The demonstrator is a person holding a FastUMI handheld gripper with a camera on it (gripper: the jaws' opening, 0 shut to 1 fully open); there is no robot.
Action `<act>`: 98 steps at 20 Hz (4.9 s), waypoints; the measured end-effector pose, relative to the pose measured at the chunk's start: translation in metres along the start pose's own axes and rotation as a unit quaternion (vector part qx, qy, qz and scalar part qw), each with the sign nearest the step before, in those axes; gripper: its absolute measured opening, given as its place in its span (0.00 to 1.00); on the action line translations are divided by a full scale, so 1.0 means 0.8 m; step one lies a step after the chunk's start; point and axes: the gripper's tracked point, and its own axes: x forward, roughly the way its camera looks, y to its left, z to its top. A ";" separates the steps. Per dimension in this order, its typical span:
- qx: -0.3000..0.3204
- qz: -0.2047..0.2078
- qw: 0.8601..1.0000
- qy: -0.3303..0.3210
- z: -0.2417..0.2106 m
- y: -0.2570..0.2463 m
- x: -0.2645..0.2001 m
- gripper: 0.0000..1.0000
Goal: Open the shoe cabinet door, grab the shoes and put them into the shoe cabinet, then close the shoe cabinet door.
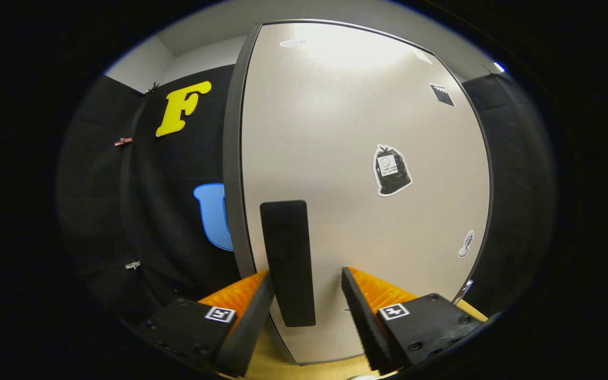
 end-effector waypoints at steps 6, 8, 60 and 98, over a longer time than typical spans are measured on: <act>-0.017 0.007 1.000 0.002 0.001 0.010 -0.001 0.37; -0.011 0.011 1.000 0.007 -0.001 0.011 -0.003 0.34; 0.006 0.066 0.997 0.034 0.026 -0.280 -0.303 0.33; 0.007 -0.038 0.999 0.003 0.029 -0.227 -0.304 0.33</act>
